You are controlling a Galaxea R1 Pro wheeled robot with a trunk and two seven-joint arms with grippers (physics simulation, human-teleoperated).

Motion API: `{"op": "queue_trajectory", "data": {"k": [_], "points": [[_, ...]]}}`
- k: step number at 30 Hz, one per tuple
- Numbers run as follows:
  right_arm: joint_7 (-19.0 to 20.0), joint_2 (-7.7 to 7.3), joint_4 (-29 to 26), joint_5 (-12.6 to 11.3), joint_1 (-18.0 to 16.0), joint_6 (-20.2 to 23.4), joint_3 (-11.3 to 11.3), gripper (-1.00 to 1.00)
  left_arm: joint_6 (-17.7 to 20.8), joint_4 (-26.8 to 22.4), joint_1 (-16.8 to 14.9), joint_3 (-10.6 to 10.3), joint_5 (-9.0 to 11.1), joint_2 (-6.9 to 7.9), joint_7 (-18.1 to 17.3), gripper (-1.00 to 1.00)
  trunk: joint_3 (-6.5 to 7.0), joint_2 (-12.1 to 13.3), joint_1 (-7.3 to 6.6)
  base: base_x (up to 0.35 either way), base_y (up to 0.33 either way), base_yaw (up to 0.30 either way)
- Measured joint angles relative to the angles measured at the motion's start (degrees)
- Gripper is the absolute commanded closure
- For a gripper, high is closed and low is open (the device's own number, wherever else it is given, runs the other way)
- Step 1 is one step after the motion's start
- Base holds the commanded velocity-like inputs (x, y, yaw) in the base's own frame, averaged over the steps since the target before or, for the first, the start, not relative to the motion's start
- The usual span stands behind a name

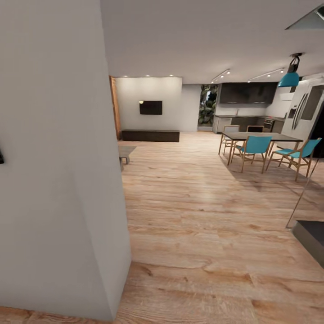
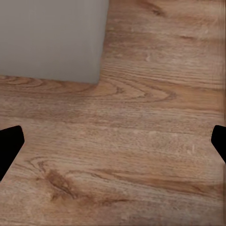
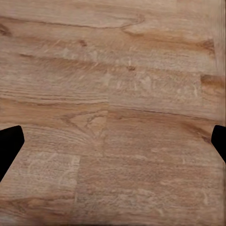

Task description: Pick up the two gym shoes and the two sandals from the corridor floor and place them onto the hallstand (shoe rack) in the corridor, making sure they are on the rack and not on the floor. Arrange them so the two gym shoes are next to each other and the two sandals are next to each other.

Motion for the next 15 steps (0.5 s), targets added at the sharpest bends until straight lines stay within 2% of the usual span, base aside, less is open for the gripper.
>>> {"op": "queue_trajectory", "data": {"k": [15], "points": [[0.00,-0.01,0.00,0.00,0.00,-0.05,-0.02,-1.00,0.00,0.00,0.00,0.00,0.00,-0.03,0.12,-1.00,0.00,0.00,0.00,-0.001,0.001,-0.273]]}}
